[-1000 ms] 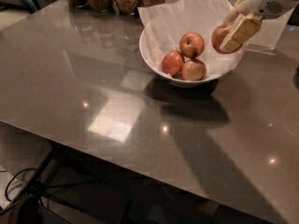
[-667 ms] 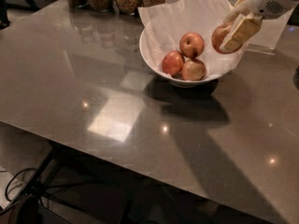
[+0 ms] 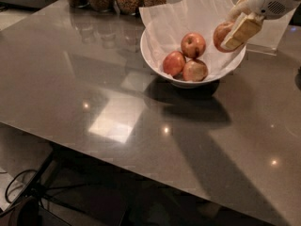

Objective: Pick apple from white bowl

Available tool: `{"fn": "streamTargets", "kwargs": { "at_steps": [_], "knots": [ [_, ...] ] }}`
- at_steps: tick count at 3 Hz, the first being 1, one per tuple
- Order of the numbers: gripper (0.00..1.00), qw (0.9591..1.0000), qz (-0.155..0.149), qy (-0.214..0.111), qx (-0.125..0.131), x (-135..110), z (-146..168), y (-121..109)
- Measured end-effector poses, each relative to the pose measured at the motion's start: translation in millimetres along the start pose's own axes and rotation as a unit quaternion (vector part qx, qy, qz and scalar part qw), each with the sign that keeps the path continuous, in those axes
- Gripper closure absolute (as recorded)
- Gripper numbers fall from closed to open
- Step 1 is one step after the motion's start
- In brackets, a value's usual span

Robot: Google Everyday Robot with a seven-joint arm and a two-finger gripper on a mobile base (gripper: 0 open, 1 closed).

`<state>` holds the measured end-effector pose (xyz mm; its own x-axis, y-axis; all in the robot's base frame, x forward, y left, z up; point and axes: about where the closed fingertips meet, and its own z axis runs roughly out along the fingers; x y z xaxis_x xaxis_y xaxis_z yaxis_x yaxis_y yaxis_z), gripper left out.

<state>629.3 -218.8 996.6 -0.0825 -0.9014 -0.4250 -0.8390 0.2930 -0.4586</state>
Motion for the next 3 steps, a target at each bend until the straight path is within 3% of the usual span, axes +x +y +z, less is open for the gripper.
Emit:
{"fn": "streamTargets", "kwargs": {
  "at_steps": [3],
  "knots": [
    [0.57,1.0000,0.000,0.000,0.000,0.0,0.1,0.0]
  ]
}}
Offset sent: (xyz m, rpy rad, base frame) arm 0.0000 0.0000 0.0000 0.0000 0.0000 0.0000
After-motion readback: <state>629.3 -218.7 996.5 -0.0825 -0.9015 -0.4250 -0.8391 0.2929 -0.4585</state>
